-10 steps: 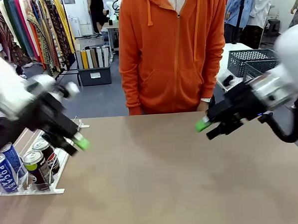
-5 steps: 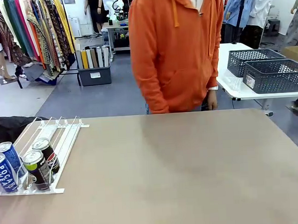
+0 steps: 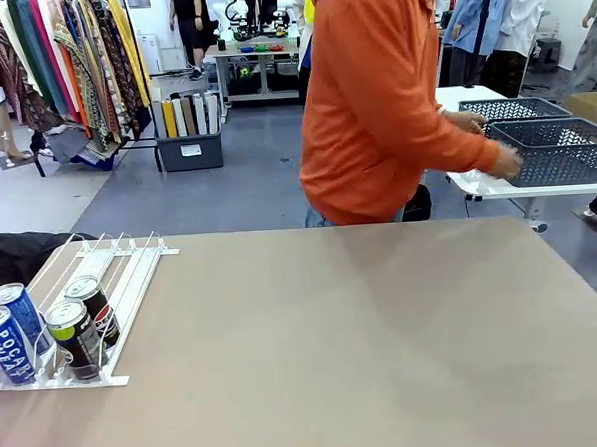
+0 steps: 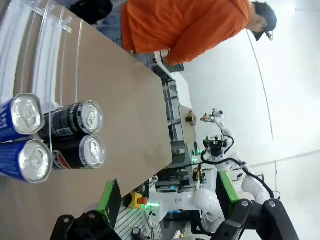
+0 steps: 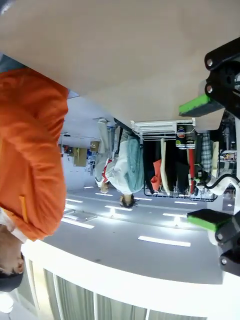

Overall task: Retrieve and store the cans from the dispenser.
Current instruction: Pick up one can from the Automatic Can Dispenser and place it in the middle of the table.

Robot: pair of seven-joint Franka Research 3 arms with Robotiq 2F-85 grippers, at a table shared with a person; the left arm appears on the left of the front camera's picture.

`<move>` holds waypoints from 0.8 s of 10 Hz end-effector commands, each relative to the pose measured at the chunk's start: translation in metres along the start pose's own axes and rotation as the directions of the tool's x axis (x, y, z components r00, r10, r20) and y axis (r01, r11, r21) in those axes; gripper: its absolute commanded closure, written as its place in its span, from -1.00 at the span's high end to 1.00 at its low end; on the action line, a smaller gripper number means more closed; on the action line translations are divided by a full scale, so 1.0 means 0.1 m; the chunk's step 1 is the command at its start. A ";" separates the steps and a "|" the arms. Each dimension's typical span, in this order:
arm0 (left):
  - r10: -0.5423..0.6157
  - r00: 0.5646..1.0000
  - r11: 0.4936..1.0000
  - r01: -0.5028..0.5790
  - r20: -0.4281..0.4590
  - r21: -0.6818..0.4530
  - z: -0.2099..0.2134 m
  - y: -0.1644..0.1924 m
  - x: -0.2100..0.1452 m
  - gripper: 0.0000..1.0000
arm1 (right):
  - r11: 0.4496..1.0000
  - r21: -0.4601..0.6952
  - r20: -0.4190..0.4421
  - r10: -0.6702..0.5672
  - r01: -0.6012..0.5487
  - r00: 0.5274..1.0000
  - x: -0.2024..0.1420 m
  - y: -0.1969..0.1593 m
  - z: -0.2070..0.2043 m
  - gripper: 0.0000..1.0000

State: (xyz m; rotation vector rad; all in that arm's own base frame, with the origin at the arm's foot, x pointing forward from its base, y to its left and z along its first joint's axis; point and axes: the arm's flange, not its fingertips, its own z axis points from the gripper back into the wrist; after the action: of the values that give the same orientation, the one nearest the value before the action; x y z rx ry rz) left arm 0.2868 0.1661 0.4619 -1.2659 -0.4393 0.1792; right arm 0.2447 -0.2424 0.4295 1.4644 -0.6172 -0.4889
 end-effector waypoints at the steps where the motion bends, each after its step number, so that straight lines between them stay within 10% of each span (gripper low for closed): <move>1: -0.008 1.000 1.000 0.008 -0.008 -0.020 -0.01 -0.08 0.03 1.00 | 1.000 0.014 -0.030 0.006 -0.006 1.000 0.00 0.08 -0.09 1.00; 6: -0.010 1.000 1.000 0.010 -0.020 0.002 -0.04 -0.06 0.02 1.00 | 1.000 0.014 -0.030 0.006 -0.006 1.000 0.00 0.08 -0.09 1.00; 8: -0.123 0.970 0.960 0.170 -0.209 0.223 -0.47 -0.38 -0.17 1.00 | 1.000 0.014 -0.030 0.006 -0.006 1.000 0.00 0.08 -0.09 1.00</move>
State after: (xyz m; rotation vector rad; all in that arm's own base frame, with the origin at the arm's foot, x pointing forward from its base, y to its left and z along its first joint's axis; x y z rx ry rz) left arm 0.2923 0.1364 0.4738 -1.1357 -0.3691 0.0726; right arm 0.2494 -0.2338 0.4329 1.4619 -0.5909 -0.4614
